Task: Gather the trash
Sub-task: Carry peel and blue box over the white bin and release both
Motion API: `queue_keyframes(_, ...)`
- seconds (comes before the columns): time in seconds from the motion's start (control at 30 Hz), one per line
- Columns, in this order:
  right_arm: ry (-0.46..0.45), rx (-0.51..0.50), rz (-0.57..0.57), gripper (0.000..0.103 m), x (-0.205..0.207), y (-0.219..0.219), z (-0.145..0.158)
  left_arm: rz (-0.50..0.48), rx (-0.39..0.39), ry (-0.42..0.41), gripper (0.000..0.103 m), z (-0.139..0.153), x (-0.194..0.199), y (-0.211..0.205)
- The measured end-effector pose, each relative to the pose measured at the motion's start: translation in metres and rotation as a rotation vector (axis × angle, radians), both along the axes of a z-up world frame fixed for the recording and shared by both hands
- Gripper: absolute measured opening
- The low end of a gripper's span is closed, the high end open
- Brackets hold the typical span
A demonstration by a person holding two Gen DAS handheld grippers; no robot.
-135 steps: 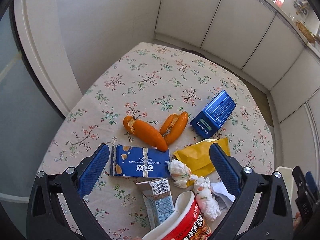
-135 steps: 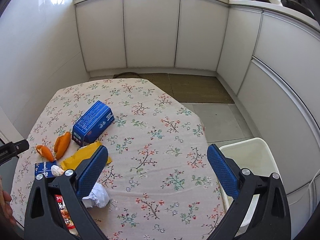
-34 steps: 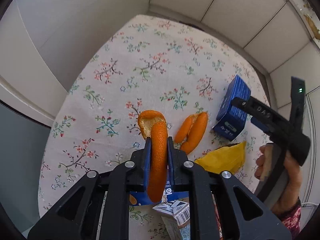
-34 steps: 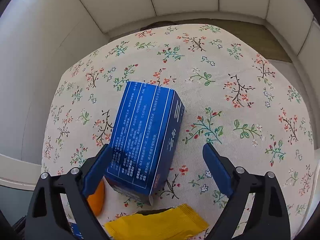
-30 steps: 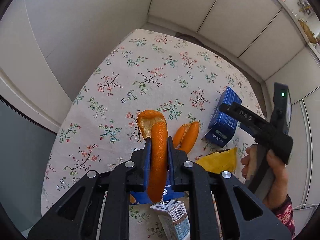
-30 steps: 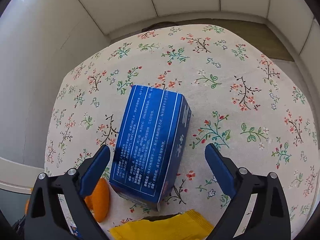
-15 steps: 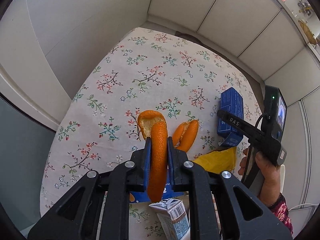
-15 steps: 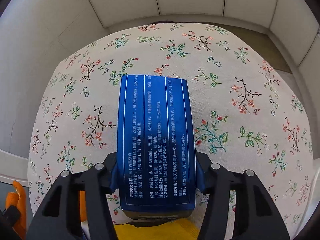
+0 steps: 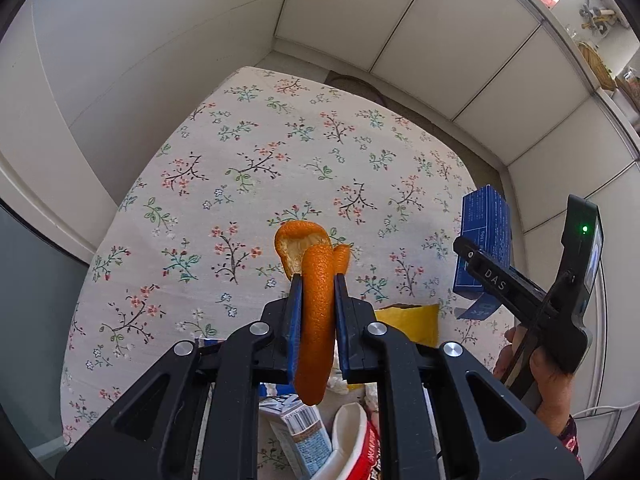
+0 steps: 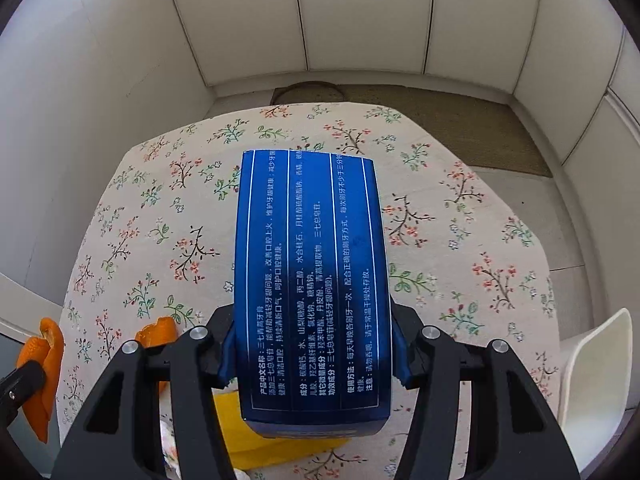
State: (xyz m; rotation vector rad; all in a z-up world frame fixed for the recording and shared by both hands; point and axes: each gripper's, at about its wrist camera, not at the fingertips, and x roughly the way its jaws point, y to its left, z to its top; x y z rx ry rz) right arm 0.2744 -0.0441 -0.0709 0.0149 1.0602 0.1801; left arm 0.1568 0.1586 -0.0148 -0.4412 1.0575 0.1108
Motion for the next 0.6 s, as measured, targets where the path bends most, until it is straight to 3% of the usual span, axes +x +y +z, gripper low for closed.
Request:
queue_keyframes(0.43,-0.071,-0.044,-0.092,0.056,-0.046,-0.097,0.039,-0.102,-0.023,-0.056,0.014,0.018,-0.001,-0.070)
queue_keyframes(0.6,-0.130,-0.062,-0.156,0.056,-0.071,-0.142,0.058,-0.165,-0.048,-0.117,0.014,0.024,-0.005,-0.102)
